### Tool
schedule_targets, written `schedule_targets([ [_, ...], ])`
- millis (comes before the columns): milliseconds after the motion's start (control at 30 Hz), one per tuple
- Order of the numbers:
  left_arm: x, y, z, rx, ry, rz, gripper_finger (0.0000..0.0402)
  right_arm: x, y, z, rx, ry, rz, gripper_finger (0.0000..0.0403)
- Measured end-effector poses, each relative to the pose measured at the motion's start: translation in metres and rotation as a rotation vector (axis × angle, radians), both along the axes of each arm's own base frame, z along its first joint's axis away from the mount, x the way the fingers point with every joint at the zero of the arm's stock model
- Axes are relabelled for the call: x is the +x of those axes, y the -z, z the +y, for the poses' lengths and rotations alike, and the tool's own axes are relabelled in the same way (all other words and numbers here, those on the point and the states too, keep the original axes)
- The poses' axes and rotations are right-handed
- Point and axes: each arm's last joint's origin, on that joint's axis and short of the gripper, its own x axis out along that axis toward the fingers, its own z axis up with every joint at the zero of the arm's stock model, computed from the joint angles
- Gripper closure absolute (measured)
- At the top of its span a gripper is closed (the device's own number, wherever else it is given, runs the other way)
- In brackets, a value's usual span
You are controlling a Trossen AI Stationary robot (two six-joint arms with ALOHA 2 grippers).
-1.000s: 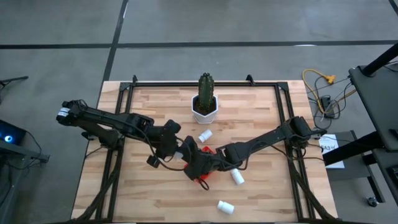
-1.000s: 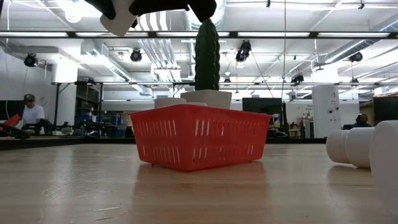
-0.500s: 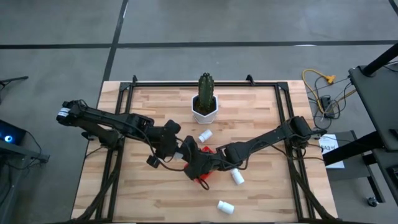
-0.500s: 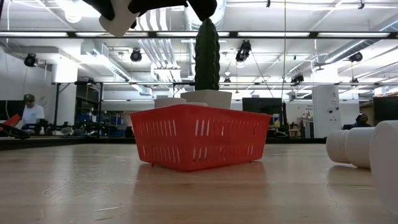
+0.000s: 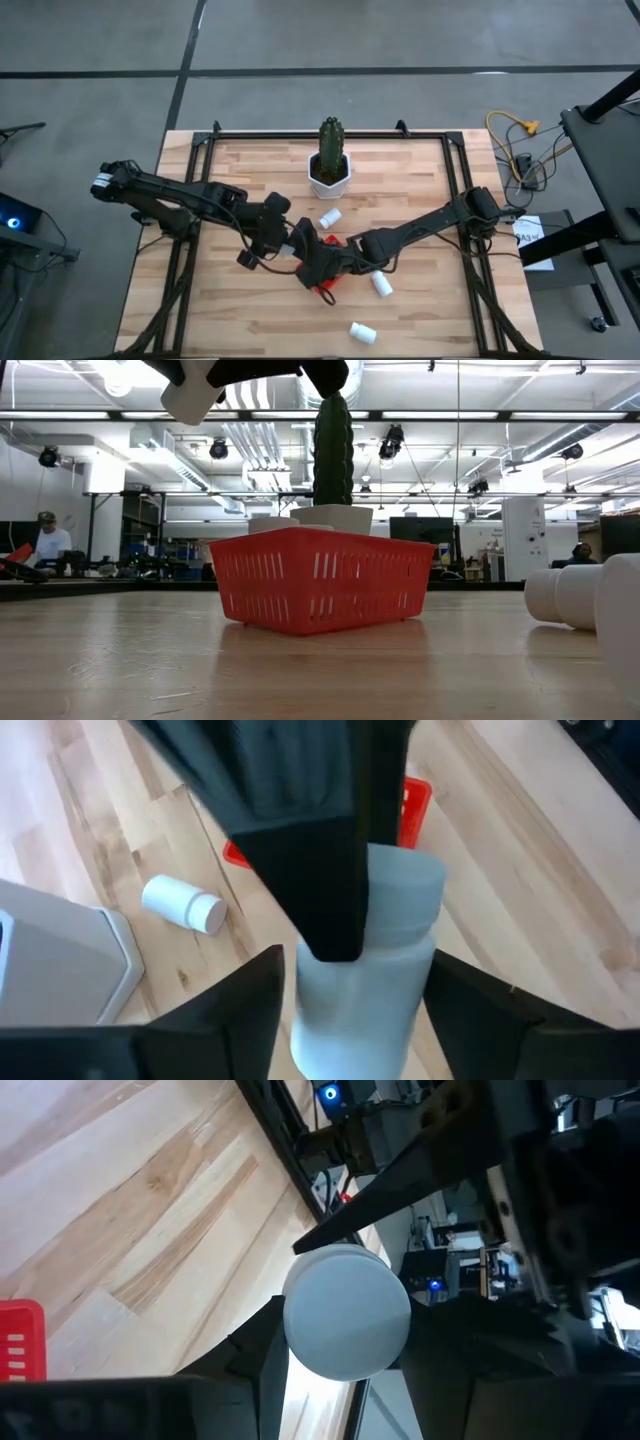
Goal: Pick and place pill bottles into a basket
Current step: Put the white pill bottle into the red bin
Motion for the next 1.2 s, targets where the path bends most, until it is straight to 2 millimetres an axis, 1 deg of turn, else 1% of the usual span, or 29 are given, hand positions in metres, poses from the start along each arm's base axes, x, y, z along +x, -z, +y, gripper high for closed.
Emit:
schedule_targets([
  [267, -0.003, 0.001, 0.001, -0.016, -0.038, 0.036, 0.0137, 0.0, 0.0, 0.0, 0.017, 0.007, -0.007, 0.026],
  [367, -0.007, 0.003, 0.002, -0.019, -0.057, 0.078, 0.0127, 0.0, 0.001, 0.0, 0.024, 0.013, -0.001, 0.026],
  [500, -0.015, 0.002, 0.004, -0.022, -0.08, 0.12, 0.0125, -0.002, 0.004, -0.002, 0.028, 0.033, 0.027, 0.026],
  [600, -0.025, -0.007, 0.006, -0.044, -0.099, 0.093, 0.0125, -0.002, 0.006, -0.008, 0.068, 0.075, 0.043, 0.026],
  [700, -0.04, -0.02, 0.009, -0.076, -0.118, 0.032, 0.0125, -0.003, 0.01, -0.015, 0.11, 0.127, 0.061, 0.026],
  [867, -0.069, -0.043, 0.016, -0.162, -0.179, -0.092, 0.0124, -0.004, 0.009, -0.034, 0.204, 0.273, 0.043, 0.026],
  [1000, -0.091, -0.055, 0.022, -0.219, -0.195, -0.237, 0.0124, -0.009, -0.005, -0.059, 0.321, 0.403, -0.004, 0.026],
  [1133, -0.108, -0.058, 0.027, -0.225, -0.211, -0.326, 0.0124, -0.02, -0.022, -0.083, 0.486, 0.514, 0.013, 0.026],
  [1200, -0.113, -0.059, 0.028, -0.228, -0.211, -0.356, 0.0124, -0.027, -0.032, -0.092, 0.589, 0.55, 0.033, 0.026],
])
